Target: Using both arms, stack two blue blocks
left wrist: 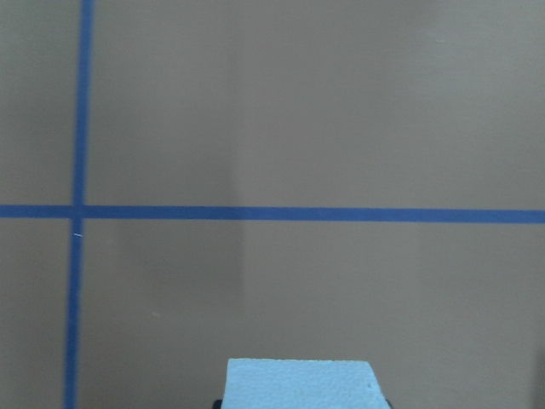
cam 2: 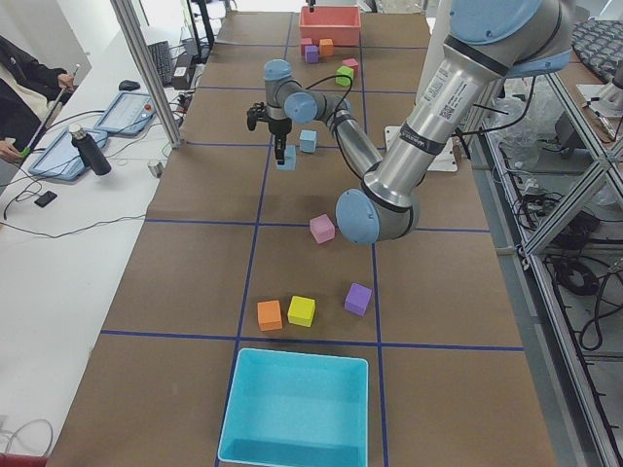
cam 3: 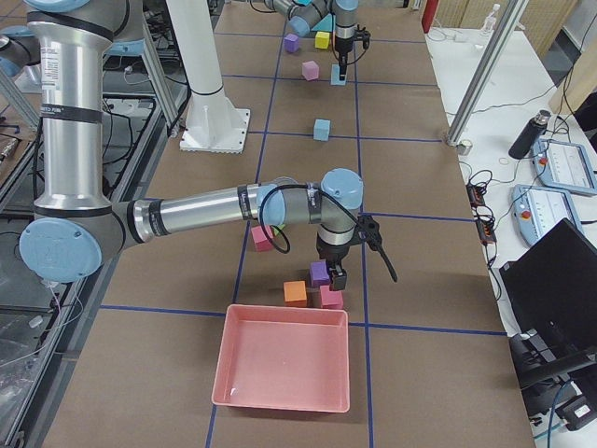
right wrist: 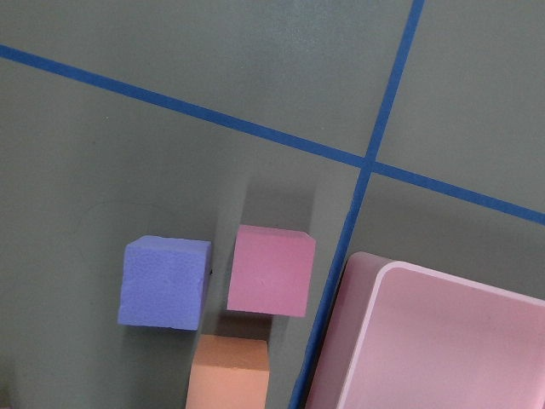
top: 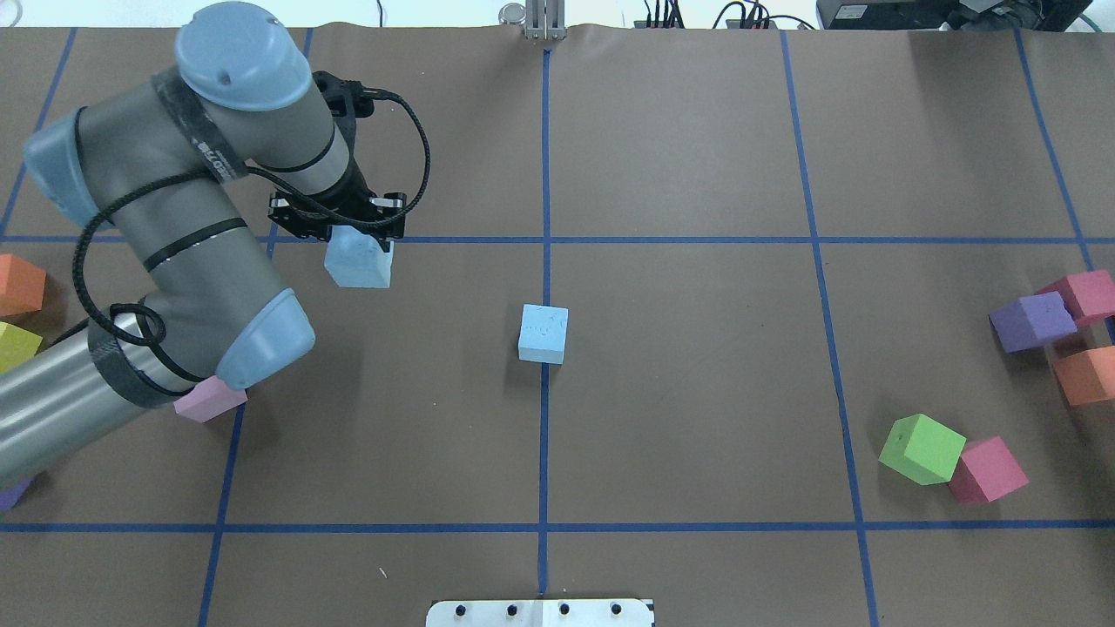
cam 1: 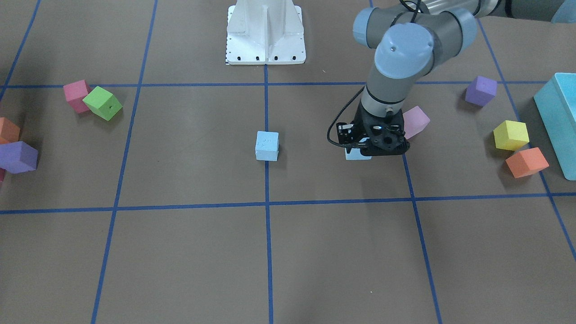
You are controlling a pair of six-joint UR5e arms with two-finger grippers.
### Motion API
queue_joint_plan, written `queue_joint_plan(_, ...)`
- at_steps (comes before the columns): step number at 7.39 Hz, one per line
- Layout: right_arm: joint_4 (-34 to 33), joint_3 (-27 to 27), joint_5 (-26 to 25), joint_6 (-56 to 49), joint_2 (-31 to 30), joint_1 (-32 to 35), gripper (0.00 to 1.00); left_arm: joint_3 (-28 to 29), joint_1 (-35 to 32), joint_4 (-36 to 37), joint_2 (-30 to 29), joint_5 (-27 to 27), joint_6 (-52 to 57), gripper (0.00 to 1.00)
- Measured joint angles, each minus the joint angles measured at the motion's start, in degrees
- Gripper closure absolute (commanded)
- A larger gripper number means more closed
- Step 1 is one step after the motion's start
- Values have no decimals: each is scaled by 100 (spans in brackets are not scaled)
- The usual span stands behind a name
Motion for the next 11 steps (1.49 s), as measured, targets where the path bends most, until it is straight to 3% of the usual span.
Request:
queue_joint_plan(3, 0, 0, 0, 0, -16, 4, 0, 113, 654, 28, -702, 216, -332, 100)
queue_joint_plan(6, 0, 0, 0, 0, -127, 7, 0, 770, 1061, -90, -1301, 567, -524, 100)
queue_joint_plan(11, 0, -3, -3, 16, -169, 8, 0, 1269, 1341, -422, -1475, 824, -527, 100)
